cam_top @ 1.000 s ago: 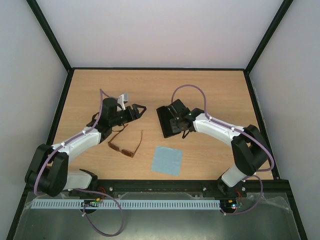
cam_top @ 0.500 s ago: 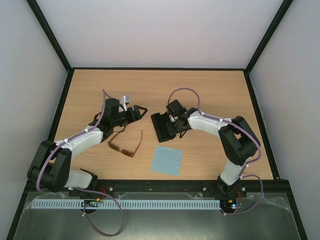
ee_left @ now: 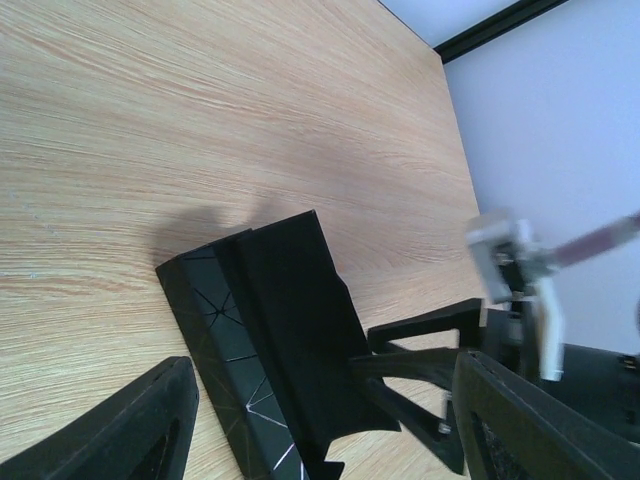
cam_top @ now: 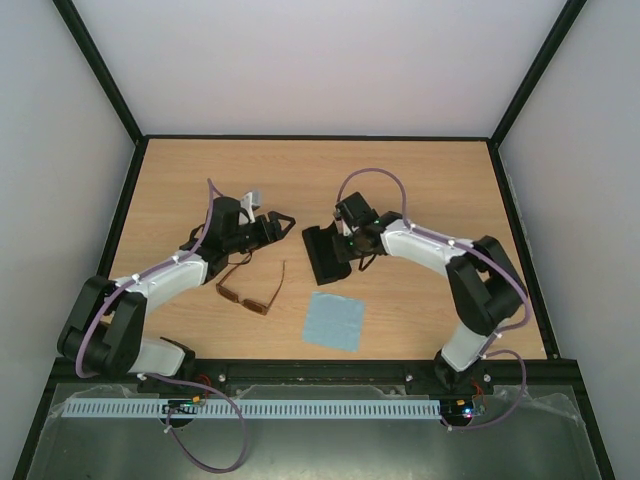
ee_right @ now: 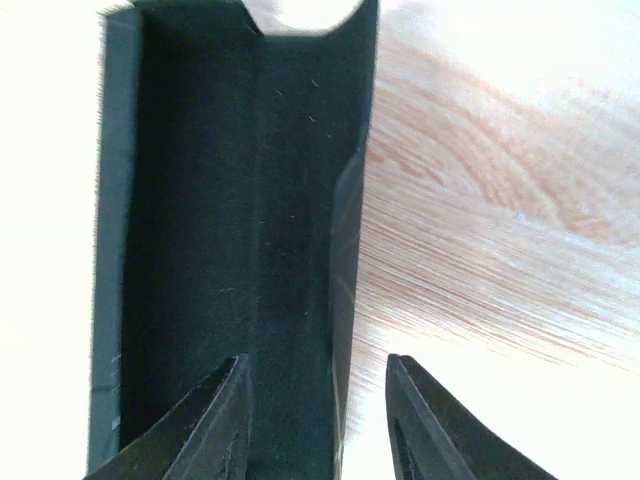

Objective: Organize the sunglasses
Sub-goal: Place the sunglasses case at the center of the board, then adjust the sunglasses case at the center of the board.

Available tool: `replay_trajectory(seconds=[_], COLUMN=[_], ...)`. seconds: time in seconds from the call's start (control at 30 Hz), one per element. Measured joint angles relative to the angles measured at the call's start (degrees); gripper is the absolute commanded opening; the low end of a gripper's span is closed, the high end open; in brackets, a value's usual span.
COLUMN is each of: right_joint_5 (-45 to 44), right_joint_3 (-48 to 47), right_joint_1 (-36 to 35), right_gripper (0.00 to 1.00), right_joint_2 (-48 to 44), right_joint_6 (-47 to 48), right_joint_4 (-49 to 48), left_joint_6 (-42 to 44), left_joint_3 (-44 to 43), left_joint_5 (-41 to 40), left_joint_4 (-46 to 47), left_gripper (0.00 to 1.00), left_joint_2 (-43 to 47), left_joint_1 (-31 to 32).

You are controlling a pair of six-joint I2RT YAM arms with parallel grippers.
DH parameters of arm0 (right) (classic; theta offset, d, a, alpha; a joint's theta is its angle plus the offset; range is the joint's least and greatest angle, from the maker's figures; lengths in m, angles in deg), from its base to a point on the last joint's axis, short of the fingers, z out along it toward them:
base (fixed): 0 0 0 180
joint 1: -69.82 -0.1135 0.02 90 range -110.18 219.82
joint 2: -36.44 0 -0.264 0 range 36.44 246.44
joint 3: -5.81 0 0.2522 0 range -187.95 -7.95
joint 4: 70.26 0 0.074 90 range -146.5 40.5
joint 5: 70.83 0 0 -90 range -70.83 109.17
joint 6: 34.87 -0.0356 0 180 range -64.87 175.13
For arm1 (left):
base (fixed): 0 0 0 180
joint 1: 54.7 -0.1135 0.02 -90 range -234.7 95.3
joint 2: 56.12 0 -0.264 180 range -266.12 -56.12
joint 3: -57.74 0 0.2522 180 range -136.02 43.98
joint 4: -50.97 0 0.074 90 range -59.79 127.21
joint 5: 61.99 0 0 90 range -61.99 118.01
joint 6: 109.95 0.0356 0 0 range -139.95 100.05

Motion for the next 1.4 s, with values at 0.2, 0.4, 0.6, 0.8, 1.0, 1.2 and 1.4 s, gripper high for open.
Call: replay_trajectory(seconds=[0.2, 0.4, 0.6, 0.8, 1.0, 1.2, 1.4], right_joint_5=[-0.5, 0.3, 1.1, 1.9, 1.2, 1.2, 0.7], right_joint_3=[2.7, 13.6, 21.8, 24.2, 23.0, 19.2, 16.0], right_joint_1=[0.0, -0.5, -7.1, -9.0, -8.5, -5.3, -1.1], right_gripper=[0.31, 0.15, 0.15, 0.14, 0.08, 0.07, 0.07], right_joint_2=[-12.0, -25.6, -29.3, -25.7, -15.7, -10.4, -10.1], right_joint_6=[-1.4, -6.1, -11.8, -14.5, -14.5, -13.8, -12.1], right_joint_4=[0.2, 0.0, 0.2, -2.5, -5.7, -7.7, -7.5], left_joint_6=[0.0, 0.2, 0.8, 1.1, 1.3, 1.4, 1.3], left_joint_3=[0.0, -1.0, -2.5, -2.6, -2.5, -2.5, -2.5], left_joint_5=[0.0, -0.3, -0.7, -0.7, -0.6, -0.3, -0.1], left_joint_4=[0.0, -1.2, -2.7, -3.1, -3.4, -3.4, -3.3], left_gripper=[0.73, 0.74, 0.74, 0.73, 0.73, 0.73, 0.73], left_joint_2=[0.0, 0.1, 1.7, 2.3, 2.3, 2.3, 2.3], left_joint_1=[0.0, -0.2, -2.6, -3.7, -3.7, -4.1, -4.4])
